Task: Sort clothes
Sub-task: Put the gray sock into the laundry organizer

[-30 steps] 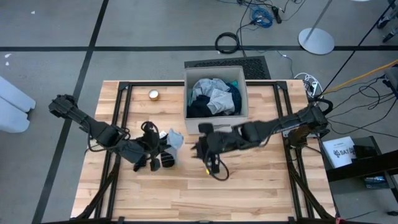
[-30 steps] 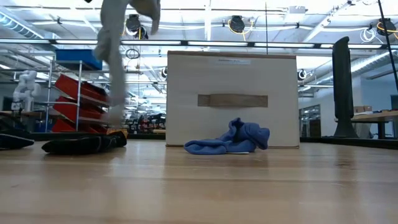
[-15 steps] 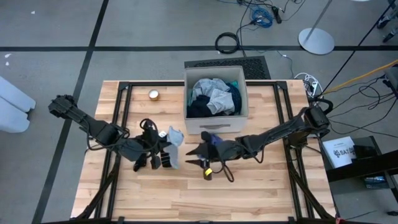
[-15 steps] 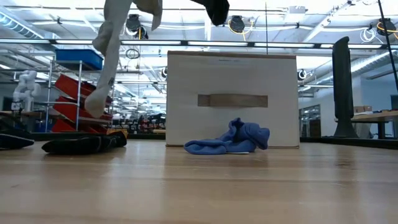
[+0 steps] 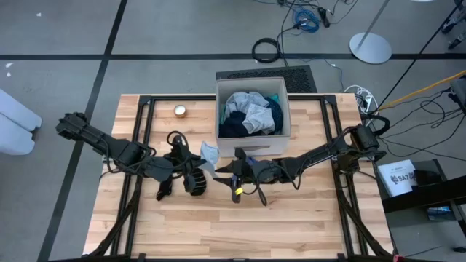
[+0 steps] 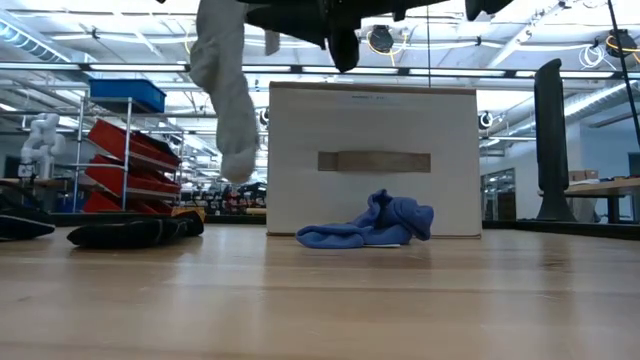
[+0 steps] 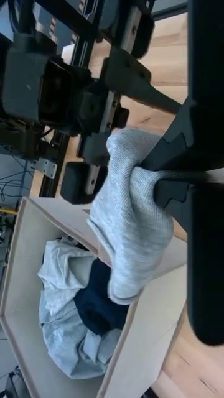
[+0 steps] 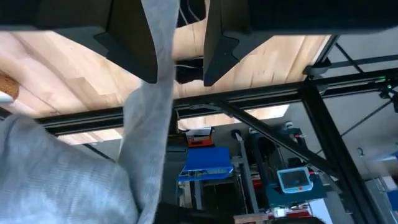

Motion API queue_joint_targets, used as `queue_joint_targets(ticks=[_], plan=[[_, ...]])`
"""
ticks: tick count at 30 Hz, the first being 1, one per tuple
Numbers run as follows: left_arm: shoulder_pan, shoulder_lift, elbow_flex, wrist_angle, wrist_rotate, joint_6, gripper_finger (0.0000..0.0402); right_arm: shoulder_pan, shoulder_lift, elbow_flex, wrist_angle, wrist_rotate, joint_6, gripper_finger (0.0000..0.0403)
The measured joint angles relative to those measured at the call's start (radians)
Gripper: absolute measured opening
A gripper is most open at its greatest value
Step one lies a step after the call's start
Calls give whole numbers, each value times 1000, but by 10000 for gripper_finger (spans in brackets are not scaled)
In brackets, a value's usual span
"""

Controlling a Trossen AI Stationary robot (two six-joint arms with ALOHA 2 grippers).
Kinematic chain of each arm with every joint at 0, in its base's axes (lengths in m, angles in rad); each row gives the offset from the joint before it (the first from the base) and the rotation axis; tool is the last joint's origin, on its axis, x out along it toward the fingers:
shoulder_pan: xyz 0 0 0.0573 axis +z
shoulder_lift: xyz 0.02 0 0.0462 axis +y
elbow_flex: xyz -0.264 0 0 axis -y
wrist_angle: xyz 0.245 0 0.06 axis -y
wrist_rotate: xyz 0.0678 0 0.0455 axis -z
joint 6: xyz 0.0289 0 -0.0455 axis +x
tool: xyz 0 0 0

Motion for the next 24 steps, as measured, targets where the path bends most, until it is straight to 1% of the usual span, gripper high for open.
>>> queue_joint_targets(ticks=[6, 8, 15, 18, 20, 22, 24], plan=[[6, 2, 0, 13, 1, 0, 11, -4, 10, 0, 58, 10, -28, 118], [5, 2, 0, 13, 3, 1, 11, -7, 11, 0, 59, 29, -29, 118], [6, 2, 0, 13, 4, 1, 11, -36, 13, 0, 81, 28, -21, 111], [6, 2, 0, 15, 4, 3, 11, -41, 13, 0, 91, 24, -20, 87], [6, 2, 0, 15, 5, 5, 11, -41, 13, 0, 88, 20, -18, 57], [6, 2, 0, 15, 5, 9, 11, -41, 13, 0, 89, 0, -20, 19], [6, 2, 0, 20, 5, 28, 11, -41, 13, 0, 91, -16, -24, 8]])
